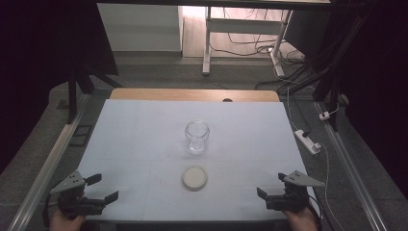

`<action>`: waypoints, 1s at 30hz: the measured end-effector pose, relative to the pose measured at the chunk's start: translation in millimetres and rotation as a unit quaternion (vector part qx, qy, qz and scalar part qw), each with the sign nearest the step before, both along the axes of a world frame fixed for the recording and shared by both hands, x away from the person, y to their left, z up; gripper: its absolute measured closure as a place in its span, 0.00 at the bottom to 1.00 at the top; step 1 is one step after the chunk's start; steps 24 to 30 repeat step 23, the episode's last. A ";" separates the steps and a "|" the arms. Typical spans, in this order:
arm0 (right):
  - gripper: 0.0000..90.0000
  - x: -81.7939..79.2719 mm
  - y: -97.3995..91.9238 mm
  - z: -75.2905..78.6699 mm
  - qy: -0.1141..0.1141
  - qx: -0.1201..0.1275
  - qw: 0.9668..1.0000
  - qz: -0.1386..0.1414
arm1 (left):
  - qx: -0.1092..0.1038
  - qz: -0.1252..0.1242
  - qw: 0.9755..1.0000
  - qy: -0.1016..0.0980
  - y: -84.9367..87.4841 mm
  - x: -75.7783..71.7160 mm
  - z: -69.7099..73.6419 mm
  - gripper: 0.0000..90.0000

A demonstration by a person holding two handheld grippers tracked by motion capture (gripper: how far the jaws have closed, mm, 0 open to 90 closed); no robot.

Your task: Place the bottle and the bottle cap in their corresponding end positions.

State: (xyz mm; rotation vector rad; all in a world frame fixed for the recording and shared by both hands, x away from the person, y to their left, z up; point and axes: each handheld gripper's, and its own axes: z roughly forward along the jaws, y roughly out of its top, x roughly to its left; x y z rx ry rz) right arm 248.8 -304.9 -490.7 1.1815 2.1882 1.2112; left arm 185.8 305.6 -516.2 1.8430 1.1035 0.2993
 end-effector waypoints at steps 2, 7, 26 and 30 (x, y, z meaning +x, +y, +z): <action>0.00 -2.0 -5.0 -0.7 0.001 0.002 1.000 -0.007 | 0.004 0.005 1.000 0.001 1.7 -1.8 -1.2 0.00; 0.00 -6.1 -14.0 -3.7 0.011 0.000 1.000 -0.019 | 0.021 0.017 1.000 0.006 3.1 -5.8 -3.4 0.00; 0.00 -14.8 -21.2 -3.5 0.022 -0.018 0.999 -0.036 | 0.080 0.036 0.995 0.038 -1.1 -11.4 -7.1 0.00; 0.00 -14.8 -21.2 -3.5 0.022 -0.018 0.999 -0.036 | 0.080 0.036 0.995 0.038 -1.1 -11.4 -7.1 0.00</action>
